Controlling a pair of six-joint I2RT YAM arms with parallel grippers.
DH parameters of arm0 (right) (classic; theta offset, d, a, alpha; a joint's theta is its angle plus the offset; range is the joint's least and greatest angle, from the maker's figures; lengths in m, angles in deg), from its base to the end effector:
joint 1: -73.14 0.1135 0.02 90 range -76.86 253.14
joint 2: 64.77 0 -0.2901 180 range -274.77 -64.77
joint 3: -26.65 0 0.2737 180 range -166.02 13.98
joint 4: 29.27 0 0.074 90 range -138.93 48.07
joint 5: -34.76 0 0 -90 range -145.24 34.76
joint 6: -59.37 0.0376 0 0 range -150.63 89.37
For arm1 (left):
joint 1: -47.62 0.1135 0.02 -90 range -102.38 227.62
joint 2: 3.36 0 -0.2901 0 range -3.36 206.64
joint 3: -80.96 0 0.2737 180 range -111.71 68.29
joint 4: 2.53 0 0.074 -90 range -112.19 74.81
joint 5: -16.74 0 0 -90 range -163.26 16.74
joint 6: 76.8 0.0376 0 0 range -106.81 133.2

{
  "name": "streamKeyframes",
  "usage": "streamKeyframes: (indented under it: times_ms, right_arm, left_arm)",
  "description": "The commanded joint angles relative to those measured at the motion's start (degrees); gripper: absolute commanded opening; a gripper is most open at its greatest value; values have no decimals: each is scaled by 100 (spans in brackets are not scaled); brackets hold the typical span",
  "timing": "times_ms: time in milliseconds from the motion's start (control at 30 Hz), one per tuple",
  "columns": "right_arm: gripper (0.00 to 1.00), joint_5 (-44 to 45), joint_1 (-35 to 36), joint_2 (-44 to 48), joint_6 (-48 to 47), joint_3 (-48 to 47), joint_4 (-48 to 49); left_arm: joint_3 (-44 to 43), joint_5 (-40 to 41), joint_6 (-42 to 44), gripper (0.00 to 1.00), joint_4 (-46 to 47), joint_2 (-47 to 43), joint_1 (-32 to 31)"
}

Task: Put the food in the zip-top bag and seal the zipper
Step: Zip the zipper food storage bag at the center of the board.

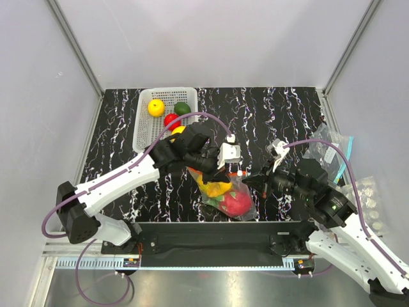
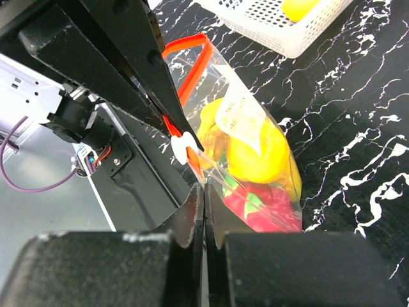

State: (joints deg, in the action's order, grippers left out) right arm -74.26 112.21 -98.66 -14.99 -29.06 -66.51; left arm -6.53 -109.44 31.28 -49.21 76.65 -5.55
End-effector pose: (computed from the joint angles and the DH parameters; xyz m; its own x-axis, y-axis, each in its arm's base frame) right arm 0.1001 0.0970 0.3479 -0.4252 -0.0169 -0.9049 -0.7530 0.5613 0.3433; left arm 0.1752 -0.2710 0.3689 -0.0745 0.5174 -0.8525 0.9924 -0.0451 -0.1142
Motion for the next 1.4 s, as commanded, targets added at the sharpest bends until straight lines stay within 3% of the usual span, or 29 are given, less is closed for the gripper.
streamKeyframes:
  times_ms: [0,100,267,667,933,1367]
  right_arm:
    - [0,48,22,102,18,-28,313]
    - [0,92,30,111,-26,-90,322]
    - [0,22,30,15,-175,-169,427]
    - [0,-180,31,-285,-579,-757,287]
    - [0,-224,31,-355,-694,-863,225]
    - [0,-295,31,-461,-703,-872,287]
  left_arm:
    - [-190,-91,-69,5,370,-275,34]
    - [-164,23,-139,42,440,-336,26]
    - [-313,24,-305,53,519,-424,43]
    - [-1384,-416,-438,54,80,-144,202]
    - [-1605,-565,-341,52,-61,155,210]
    - [-1474,-785,-350,31,-35,349,193]
